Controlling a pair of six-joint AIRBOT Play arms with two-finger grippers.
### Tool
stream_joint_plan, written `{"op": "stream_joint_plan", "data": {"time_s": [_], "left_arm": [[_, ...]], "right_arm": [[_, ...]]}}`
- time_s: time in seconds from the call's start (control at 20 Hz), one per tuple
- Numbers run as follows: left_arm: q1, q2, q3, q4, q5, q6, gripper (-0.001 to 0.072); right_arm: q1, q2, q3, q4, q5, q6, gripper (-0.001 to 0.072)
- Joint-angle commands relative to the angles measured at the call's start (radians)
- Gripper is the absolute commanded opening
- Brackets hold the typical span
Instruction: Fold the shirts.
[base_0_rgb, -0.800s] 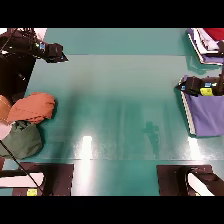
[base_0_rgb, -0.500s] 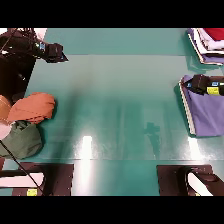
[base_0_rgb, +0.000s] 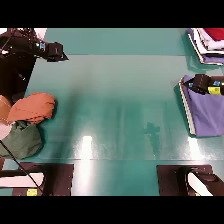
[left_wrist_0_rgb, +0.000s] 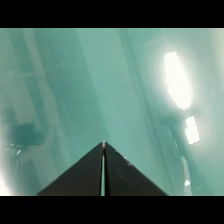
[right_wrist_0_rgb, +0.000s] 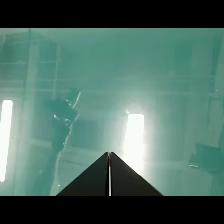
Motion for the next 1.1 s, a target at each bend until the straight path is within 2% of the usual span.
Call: {"op": "stream_joint_plan", "data": {"time_s": [0.0, 0.1, 0.15, 0.2, 0.25, 0.4, 0.65, 0.7, 0.75, 0.8, 1.05], "left_arm": [[0.028, 0.002, 0.006, 0.108, -0.063, 0.000, 0.0025], [0.072, 0.003, -0.012, 0.294, -0.209, 0.000, 0.0032], [0.101, 0.005, -0.045, 0.378, -0.236, -0.026, 0.0237], [0.130, 0.008, -0.087, 0.413, -0.233, -0.065, 0.0523], [0.163, 0.009, -0.137, 0.421, -0.222, -0.094, 0.0648], [0.217, 0.008, -0.296, 0.441, -0.157, -0.094, 0.0647], [0.227, 0.008, -0.529, 0.515, 0.004, -0.095, 0.0644], [0.227, 0.008, -0.536, 0.515, 0.012, -0.095, 0.0466], [0.227, 0.012, -0.536, 0.515, 0.013, -0.091, 0.0140], [0.227, 0.023, -0.536, 0.515, 0.021, -0.075, 0.0030], [0.227, 0.218, -0.415, 0.504, 0.053, -0.075, 0.0023]], "right_arm": [[0.000, 0.000, 0.000, 0.001, -0.001, 0.001, 0.0017], [0.000, 0.001, 0.000, 0.001, -0.008, 0.001, 0.0017], [0.000, 0.001, 0.000, 0.000, -0.007, 0.001, 0.0017], [0.000, 0.001, 0.000, 0.001, -0.007, 0.001, 0.0017], [0.000, 0.000, 0.000, 0.001, -0.007, 0.001, 0.0017], [0.000, -0.002, 0.000, 0.001, -0.008, 0.001, 0.0017], [0.000, -0.002, -0.001, 0.001, -0.014, 0.001, 0.0017], [0.000, -0.002, -0.001, 0.001, -0.015, 0.001, 0.0017], [0.000, -0.002, -0.001, 0.001, -0.015, 0.001, 0.0017], [0.000, -0.002, -0.001, 0.001, -0.015, 0.001, 0.0017], [0.000, -0.002, 0.015, 0.026, -0.021, 0.002, 0.0017]]}}
